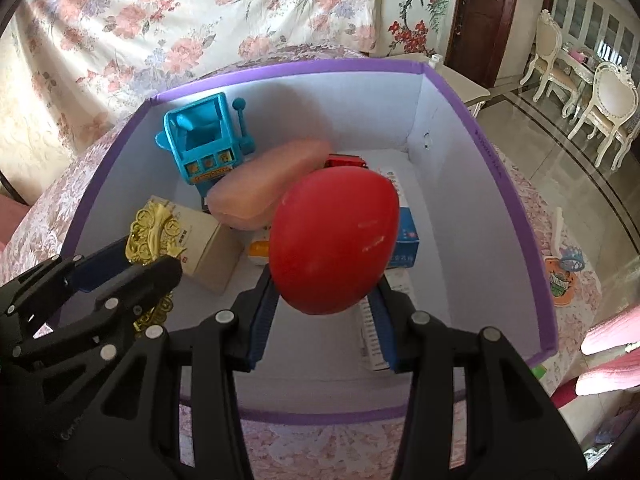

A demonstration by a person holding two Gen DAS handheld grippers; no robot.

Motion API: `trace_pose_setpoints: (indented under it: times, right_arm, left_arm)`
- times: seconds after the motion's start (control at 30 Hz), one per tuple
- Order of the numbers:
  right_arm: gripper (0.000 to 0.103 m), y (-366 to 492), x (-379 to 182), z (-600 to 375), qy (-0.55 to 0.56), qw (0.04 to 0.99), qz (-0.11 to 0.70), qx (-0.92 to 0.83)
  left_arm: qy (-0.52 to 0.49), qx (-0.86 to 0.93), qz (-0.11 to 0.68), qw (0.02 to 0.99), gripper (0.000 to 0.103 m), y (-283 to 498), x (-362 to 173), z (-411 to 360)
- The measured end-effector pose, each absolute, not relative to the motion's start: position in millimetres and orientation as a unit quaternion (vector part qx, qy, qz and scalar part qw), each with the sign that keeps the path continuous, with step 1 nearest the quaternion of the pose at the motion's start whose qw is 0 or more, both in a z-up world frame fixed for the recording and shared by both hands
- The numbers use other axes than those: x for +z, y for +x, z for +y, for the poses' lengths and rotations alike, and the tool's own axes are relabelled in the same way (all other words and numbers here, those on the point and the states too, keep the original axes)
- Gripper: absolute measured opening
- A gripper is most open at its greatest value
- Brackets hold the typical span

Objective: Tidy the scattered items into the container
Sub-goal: 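Lift and carry the gold trinket and red ball over the purple box, then lower both held items into the purple box and open both tools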

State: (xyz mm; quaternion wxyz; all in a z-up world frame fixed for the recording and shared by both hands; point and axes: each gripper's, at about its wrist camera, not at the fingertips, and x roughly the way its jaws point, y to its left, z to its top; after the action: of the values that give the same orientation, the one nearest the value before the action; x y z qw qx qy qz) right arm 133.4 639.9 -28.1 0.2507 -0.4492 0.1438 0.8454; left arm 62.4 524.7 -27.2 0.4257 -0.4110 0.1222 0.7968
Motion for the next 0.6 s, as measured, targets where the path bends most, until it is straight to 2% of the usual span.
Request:
trace_pose_setpoints:
  times: [0.6]
  right_arm:
    - [0.048, 129.2, -32.1, 637.5, -0.463, 0.255, 0.136, 0.838]
  left_arm:
    - [-0.411, 0.797, 0.129, 0.424, 0.038, 62.7, -31.6, 526.6]
